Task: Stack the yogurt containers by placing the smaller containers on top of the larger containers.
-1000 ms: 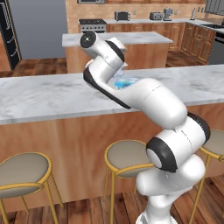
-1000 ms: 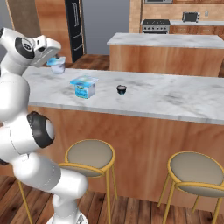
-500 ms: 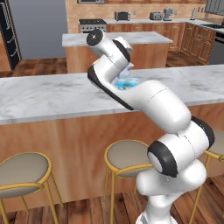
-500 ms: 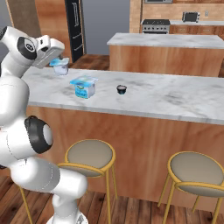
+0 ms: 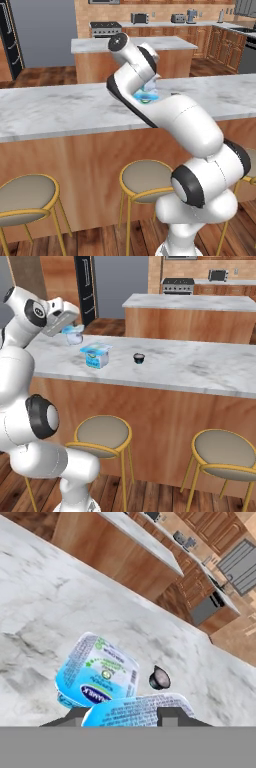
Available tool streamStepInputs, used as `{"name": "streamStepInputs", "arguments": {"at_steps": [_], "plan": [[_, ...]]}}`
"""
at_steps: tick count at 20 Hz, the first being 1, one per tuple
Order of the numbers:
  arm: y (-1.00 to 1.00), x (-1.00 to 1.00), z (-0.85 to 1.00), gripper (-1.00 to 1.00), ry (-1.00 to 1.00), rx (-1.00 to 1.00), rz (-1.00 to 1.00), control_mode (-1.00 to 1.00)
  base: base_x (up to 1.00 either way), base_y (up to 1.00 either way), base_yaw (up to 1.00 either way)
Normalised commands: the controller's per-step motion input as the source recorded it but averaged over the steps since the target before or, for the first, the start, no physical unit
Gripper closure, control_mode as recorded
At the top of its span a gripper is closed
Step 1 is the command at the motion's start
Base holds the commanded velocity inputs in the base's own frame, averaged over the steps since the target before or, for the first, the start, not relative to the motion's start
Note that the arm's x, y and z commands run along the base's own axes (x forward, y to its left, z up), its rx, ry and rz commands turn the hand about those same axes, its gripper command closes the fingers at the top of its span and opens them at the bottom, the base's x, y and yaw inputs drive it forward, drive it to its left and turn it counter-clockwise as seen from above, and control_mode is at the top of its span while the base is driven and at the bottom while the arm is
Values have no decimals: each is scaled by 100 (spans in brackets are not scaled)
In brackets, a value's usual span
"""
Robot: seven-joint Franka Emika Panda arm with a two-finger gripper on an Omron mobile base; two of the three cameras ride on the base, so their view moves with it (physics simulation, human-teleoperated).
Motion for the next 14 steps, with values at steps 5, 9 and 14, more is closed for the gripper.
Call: {"name": "streamStepInputs", "arguments": {"at_steps": [5,9,14], "plan": [[-18,0,-15,100,3,0,0,-100,0,0,0],[-18,0,-17,100,3,0,0,-100,0,0,0],[-18,0,-12,100,4,-1,0,-100,0,0,0]]}}
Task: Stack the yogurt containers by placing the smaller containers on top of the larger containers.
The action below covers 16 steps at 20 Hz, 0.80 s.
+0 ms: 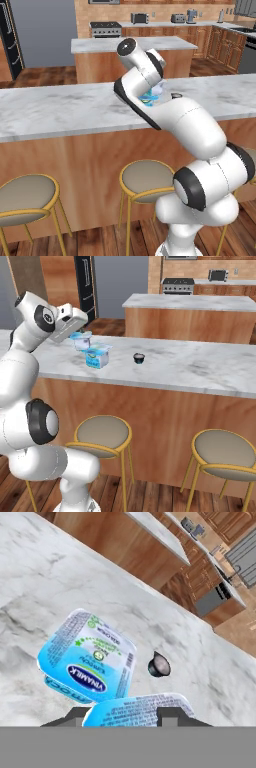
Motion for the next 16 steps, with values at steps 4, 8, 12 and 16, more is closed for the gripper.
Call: {"name": "streamStepInputs", "arguments": {"at_steps": [4,8,12,16], "plan": [[-14,0,-8,100,0,0,0,-100,0,0,0],[-11,10,-8,100,0,0,0,-100,0,0,0],[0,30,-10,100,0,0,0,-100,0,0,0],[0,33,-11,100,0,0,0,-100,0,0,0]]}}
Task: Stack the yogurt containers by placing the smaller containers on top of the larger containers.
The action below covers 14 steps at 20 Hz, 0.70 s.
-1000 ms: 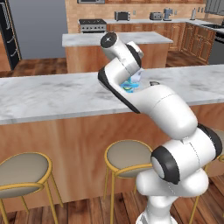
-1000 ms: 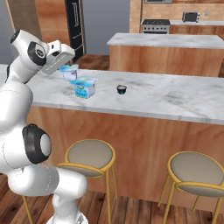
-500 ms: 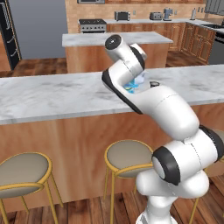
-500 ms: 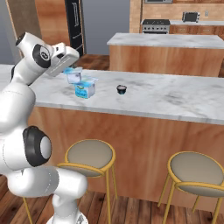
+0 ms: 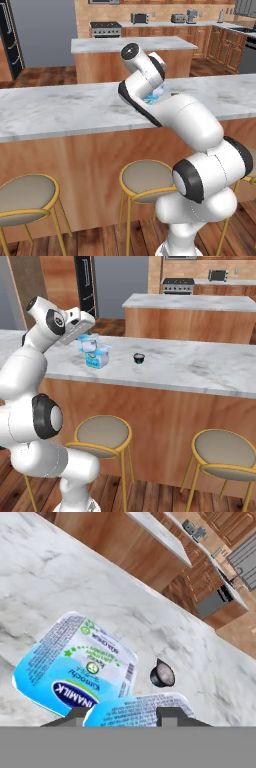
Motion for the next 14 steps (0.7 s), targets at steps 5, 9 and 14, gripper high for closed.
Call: {"name": "streamStepInputs", "arguments": {"at_steps": [5,9,14], "plan": [[0,31,-5,100,0,0,0,-100,0,0,0],[0,21,-1,100,1,0,0,-100,0,0,0],[1,14,-1,100,2,0,-1,-100,0,0,0]]}}
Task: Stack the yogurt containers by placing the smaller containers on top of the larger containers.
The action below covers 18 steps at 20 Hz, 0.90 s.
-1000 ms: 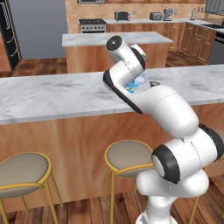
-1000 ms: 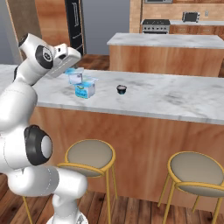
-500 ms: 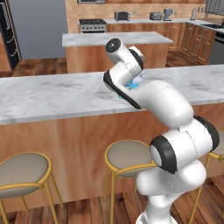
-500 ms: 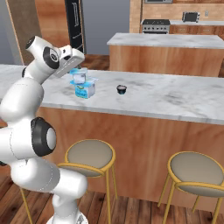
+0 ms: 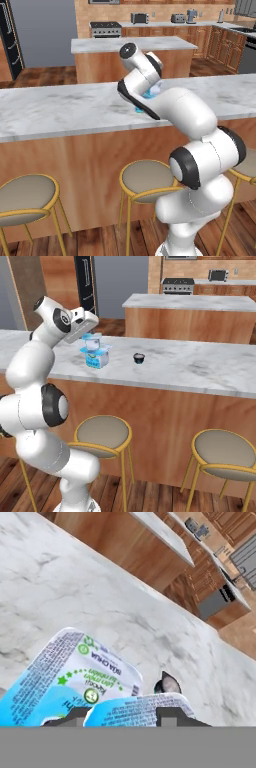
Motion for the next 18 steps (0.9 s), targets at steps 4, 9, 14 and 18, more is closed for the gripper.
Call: {"name": "streamStepInputs", "arguments": {"at_steps": [4,9,14,18], "plan": [[2,2,-4,100,4,0,-3,-100,0,0,0],[3,0,-5,100,5,0,-5,-100,0,0,0],[6,1,-8,100,4,0,-5,-100,0,0,0],[7,9,-8,100,1,0,-3,-100,0,0,0]]}}
